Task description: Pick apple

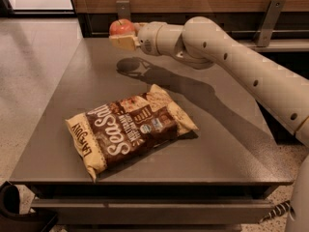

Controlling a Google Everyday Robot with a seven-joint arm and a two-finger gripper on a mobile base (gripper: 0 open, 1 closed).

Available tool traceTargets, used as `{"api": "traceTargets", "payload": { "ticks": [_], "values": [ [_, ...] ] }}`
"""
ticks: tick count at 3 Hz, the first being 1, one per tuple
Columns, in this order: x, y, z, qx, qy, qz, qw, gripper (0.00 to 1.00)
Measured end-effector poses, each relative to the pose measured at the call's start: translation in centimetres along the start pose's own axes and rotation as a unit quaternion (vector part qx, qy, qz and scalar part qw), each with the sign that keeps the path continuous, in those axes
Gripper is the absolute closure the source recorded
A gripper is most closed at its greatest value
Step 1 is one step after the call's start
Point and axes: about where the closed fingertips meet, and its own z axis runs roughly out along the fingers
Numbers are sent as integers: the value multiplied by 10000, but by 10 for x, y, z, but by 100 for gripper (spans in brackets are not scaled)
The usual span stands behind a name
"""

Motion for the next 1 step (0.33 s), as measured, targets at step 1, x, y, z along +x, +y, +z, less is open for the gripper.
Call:
{"api": "traceTargets", "payload": {
  "ticks": [1],
  "values": [
    [-25,8,-16,-288,-70,-264,9992,100]
  ]
}}
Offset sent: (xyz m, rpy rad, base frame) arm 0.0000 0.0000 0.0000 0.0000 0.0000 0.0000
